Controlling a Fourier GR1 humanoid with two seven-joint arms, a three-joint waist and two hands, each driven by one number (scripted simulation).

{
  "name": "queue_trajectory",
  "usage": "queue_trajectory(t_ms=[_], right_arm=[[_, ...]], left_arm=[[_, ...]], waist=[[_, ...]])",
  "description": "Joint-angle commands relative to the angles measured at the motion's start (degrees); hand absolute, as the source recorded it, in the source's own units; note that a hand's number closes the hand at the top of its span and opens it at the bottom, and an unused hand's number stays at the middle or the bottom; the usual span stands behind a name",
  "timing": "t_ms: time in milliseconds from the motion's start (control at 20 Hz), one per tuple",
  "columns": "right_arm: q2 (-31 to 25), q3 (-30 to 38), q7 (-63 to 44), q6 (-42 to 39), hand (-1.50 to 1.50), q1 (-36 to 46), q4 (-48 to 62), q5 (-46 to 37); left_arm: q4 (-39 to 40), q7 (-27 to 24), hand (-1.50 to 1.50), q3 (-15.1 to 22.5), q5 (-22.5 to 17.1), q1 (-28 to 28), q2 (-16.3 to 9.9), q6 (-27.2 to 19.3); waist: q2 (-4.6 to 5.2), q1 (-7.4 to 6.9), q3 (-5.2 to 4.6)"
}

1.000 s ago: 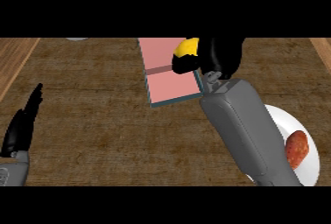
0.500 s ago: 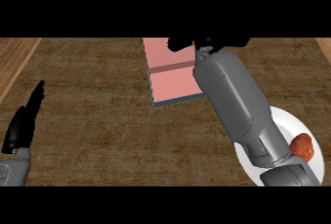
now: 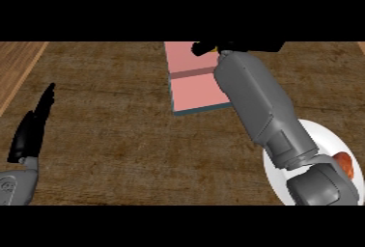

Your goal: Pick the lemon from the plate and place it in the cardboard box

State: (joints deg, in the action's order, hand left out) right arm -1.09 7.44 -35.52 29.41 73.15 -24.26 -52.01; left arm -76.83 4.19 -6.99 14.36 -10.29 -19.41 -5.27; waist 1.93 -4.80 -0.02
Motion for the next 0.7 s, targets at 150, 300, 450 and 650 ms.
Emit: queue_trajectory(t_ms=[150,300,450,650], right_arm=[[0.49,5.43,6.18,6.13,-1.5,-0.49,6.89,4.45],[0.1,6.54,10.88,7.31,-1.5,0.39,7.28,5.64],[0.57,6.22,12.87,12.6,-1.5,1.89,7.19,4.7],[1.03,9.01,21.95,20.4,-1.5,-2.31,3.48,9.09]], left_arm=[[-1.4,0.1,0.0,0.01,-0.23,0.61,-0.4,0.91],[0.08,-0.8,0.0,-1.23,-0.98,0.64,-0.63,0.96],[-0.63,0.85,0.0,0.35,-0.02,-0.69,0.2,0.91],[0.26,-0.51,0.0,-1.14,-0.93,0.46,-0.58,1.36]], waist=[[0.41,-1.26,0.06],[0.1,-0.31,0.03],[0.47,-1.15,0.04],[-0.35,0.44,0.09]])
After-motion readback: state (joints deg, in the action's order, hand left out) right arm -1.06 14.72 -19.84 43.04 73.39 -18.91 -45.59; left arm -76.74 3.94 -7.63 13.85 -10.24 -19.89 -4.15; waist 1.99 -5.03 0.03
